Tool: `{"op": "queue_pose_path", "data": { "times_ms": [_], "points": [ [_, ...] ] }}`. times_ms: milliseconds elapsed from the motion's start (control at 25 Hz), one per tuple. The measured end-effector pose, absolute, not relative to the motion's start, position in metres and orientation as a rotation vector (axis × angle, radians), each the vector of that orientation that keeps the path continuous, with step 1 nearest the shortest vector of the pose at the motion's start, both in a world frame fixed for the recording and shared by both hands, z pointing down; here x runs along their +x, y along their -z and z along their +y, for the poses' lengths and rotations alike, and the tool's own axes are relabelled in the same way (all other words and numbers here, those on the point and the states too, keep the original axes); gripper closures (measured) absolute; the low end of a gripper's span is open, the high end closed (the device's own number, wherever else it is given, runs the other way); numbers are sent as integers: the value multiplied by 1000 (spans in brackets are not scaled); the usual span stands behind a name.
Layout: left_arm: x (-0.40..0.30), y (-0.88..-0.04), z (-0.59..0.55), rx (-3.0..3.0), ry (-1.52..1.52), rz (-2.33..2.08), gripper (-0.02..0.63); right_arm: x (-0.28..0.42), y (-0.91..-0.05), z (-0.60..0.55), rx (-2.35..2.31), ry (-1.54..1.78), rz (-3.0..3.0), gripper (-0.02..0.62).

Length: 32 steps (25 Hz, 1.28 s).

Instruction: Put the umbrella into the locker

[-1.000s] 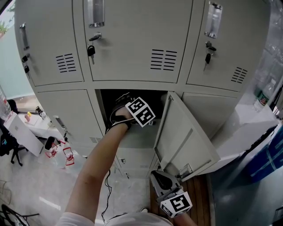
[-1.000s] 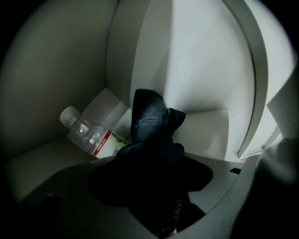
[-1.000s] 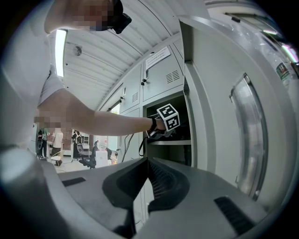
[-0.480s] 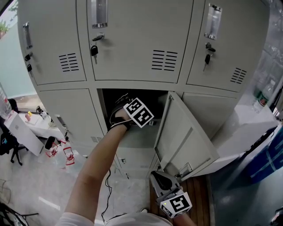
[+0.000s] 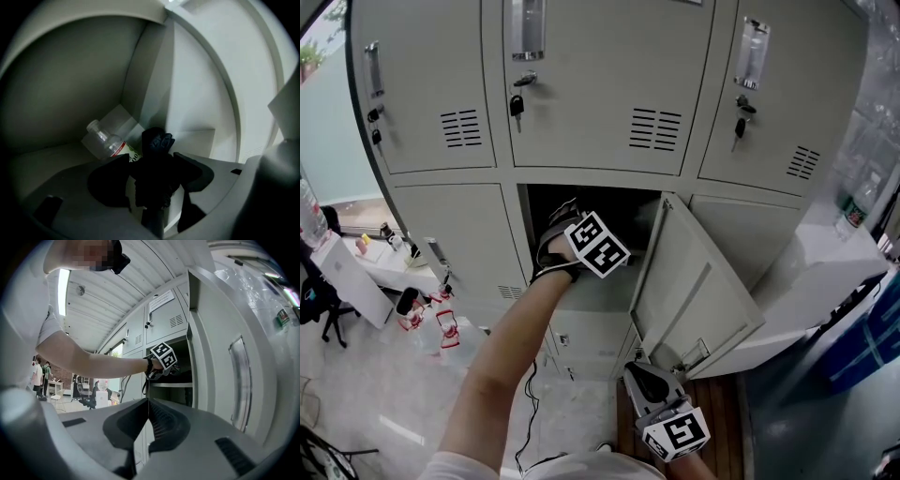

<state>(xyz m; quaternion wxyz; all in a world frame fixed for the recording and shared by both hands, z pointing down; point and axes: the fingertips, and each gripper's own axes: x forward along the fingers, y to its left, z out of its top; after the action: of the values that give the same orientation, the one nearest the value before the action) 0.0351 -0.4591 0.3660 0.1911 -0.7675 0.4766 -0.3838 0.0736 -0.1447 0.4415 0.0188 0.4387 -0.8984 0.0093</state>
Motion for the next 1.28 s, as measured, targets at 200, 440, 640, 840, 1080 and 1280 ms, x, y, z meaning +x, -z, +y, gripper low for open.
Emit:
{"op": "queue_pose_path", "data": {
  "times_ms": [200, 440, 640, 840, 1080, 1280],
  "points": [
    [35, -359, -438, -2148, 1027, 1325, 322, 76, -438, -136, 1391, -13, -2778, 577],
    [30, -358, -411, -2137, 958, 1326, 391, 76, -437, -121, 1424, -5, -2754, 577],
    [28, -362, -379, -2181, 866, 1320, 474, 78, -436, -109, 1467, 3, -2727, 577],
    [24, -379, -342, -2256, 771, 1307, 549, 80, -435, -101, 1515, 1, -2700, 577],
    [-7, -400, -311, -2377, 642, 1394, 581, 81, -439, -96, 1552, -12, -2671, 577],
    [-44, -427, -288, -2409, 647, 1447, 583, 85, -442, -95, 1580, -29, -2645, 577]
  ]
}}
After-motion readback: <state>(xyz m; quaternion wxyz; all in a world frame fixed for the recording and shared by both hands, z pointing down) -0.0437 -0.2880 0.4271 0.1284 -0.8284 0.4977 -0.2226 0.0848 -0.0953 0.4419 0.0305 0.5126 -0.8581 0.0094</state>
